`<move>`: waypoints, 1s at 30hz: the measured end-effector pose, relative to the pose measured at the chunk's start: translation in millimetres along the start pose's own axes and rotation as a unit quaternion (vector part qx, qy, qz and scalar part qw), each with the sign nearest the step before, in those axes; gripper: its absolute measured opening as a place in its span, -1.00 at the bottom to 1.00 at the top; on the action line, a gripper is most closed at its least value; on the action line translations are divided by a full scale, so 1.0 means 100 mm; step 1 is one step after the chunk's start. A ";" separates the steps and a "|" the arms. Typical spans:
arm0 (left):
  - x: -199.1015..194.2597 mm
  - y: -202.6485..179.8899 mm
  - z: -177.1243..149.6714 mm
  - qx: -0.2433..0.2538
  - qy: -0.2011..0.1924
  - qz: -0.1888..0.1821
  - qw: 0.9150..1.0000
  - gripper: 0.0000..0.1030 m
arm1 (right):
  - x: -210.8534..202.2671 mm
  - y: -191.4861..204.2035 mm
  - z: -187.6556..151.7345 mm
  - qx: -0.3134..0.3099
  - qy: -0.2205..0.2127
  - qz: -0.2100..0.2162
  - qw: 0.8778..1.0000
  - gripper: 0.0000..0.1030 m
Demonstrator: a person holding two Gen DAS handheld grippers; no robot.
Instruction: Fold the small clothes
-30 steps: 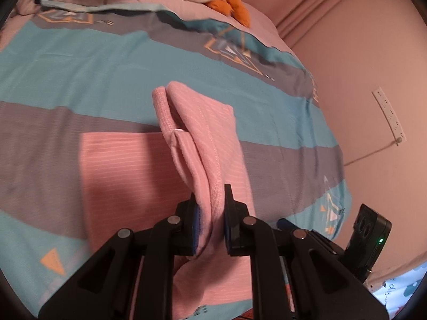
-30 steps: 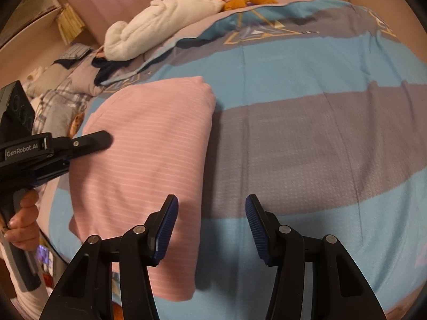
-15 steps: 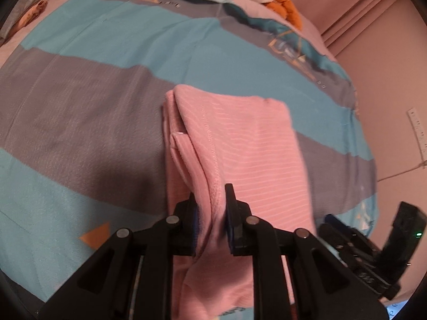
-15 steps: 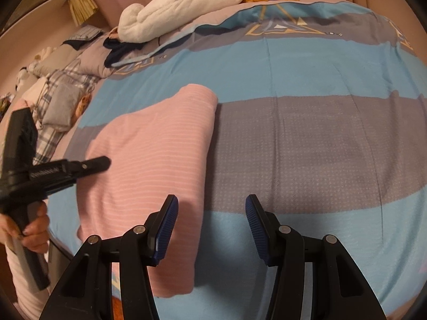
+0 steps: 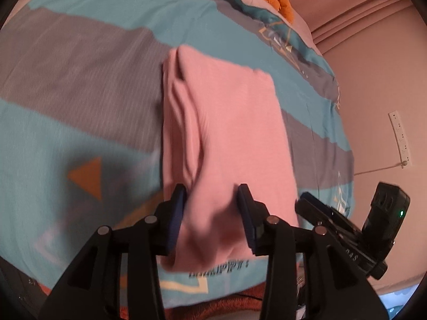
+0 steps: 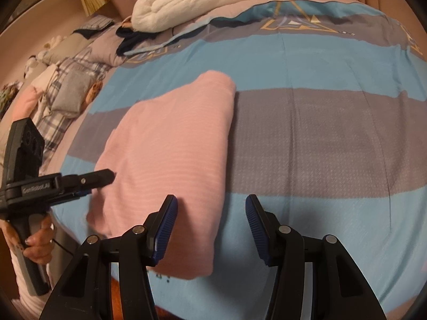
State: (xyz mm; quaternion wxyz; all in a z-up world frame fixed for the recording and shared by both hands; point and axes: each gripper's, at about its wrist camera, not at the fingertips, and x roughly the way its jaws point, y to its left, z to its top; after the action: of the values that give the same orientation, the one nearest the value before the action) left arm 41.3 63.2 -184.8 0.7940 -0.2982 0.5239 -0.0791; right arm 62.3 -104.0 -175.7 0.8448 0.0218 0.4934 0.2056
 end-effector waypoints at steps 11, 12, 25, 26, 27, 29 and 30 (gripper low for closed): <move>0.17 0.07 -0.28 0.004 0.017 0.046 0.999 -0.10 | 0.15 -0.01 -0.09 0.006 0.037 -0.007 0.999 0.03; 0.15 0.06 -0.27 0.004 0.016 0.044 0.999 -0.08 | 0.13 -0.01 -0.06 0.006 0.035 -0.005 0.999 0.03; 0.26 0.04 0.15 0.015 -0.016 -0.009 1.000 0.55 | 0.42 -0.06 0.35 0.023 0.020 0.037 0.999 0.33; 0.29 0.05 0.14 0.015 -0.011 -0.011 1.000 0.53 | 0.47 -0.06 0.37 0.026 0.024 0.043 0.998 0.33; 0.38 0.08 0.16 0.012 -0.001 -0.015 1.000 0.53 | 0.51 -0.05 0.39 0.030 0.030 0.050 0.998 0.33; 0.43 0.09 0.19 0.010 0.005 -0.022 1.000 0.50 | 0.55 -0.04 0.39 0.033 0.037 0.059 0.997 0.33; 0.45 0.09 0.21 0.010 0.002 -0.027 1.000 0.47 | 0.57 -0.04 0.38 0.033 0.040 0.063 0.997 0.33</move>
State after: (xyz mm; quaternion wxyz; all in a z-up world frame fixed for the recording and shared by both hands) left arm 77.5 59.1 -219.1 0.7936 -0.3042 0.5162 -0.1061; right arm 120.1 -80.3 -204.7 0.8087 0.0727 0.5311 0.2424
